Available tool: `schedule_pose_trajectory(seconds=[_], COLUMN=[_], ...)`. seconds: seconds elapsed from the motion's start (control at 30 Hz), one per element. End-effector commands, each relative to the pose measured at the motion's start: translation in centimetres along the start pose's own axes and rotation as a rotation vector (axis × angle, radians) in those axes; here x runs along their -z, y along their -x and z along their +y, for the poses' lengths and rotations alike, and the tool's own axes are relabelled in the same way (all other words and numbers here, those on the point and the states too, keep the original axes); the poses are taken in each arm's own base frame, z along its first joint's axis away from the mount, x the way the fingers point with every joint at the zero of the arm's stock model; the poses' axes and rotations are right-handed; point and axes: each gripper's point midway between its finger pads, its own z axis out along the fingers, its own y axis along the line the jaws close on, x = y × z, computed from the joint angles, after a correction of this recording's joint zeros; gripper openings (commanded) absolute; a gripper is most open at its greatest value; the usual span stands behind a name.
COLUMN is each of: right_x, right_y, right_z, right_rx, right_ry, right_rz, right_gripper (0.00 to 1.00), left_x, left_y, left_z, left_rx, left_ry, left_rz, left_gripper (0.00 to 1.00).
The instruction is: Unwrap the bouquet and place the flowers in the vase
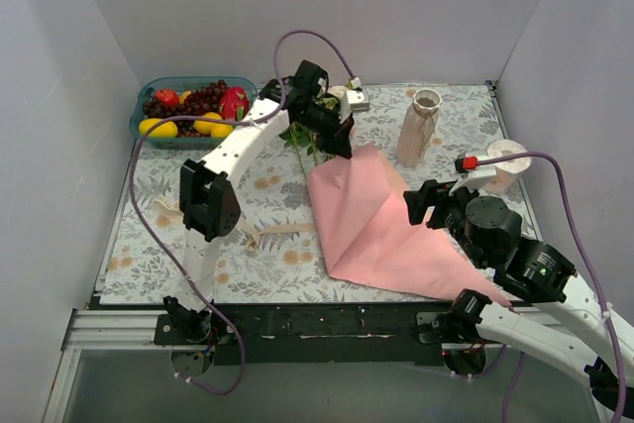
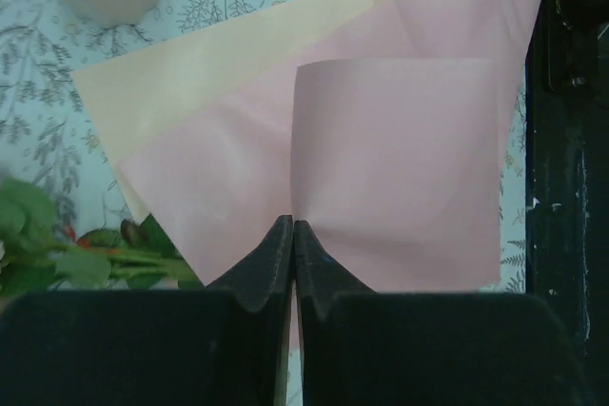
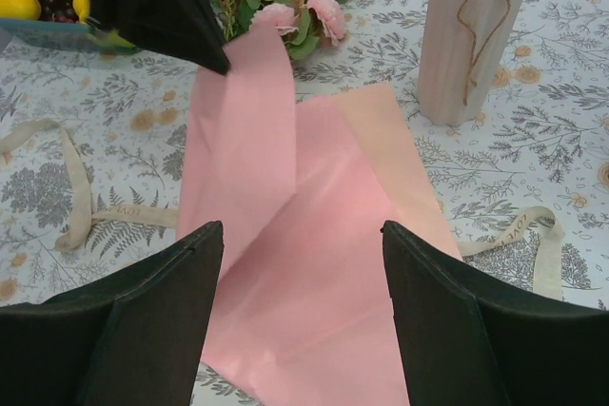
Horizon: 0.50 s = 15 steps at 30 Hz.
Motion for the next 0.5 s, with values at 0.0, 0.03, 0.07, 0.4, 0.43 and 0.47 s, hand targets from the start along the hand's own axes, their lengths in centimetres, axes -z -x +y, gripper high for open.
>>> schedule_pose_trajectory(seconds=[0.0,0.03,0.07,0.4,0.43,0.47], right_x=[-0.3,-0.4,-0.5,-1.7,-2.0,-2.2], right_y=[1.0,1.0,1.0,-0.3,-0.6,-0.9], right_z=[0.9,1.0,1.1,1.7,1.7,1.9], right_rx=[-0.026,-0.024,-0.025,-0.014,-0.013,-0.009], right_ry=[0.031,0.031,0.033,0.042,0.038,0.04], right_rz=[-0.046,-0.045,-0.043,-0.022,-0.016,-0.008], right_gripper=[0.75,0.75,0.75,0.75,0.75,0.75], left_x=[8.8,10.2,10.9,14.0,13.6,14.0], left_y=[3.4,3.6,2.8,-7.3,-9.1,-10.2], left_z=[-2.9,-3.8,-3.6,-6.6,-6.9,-6.8], left_rx=[-0.095,-0.106,-0.123,-0.01,0.024,0.041], left_ry=[0.107,0.128,0.15,0.217,0.204,0.218], left_rz=[-0.083,-0.09,-0.078,0.058,0.087,0.102], left_gripper=[0.0,0.0,0.0,0.0,0.02,0.03])
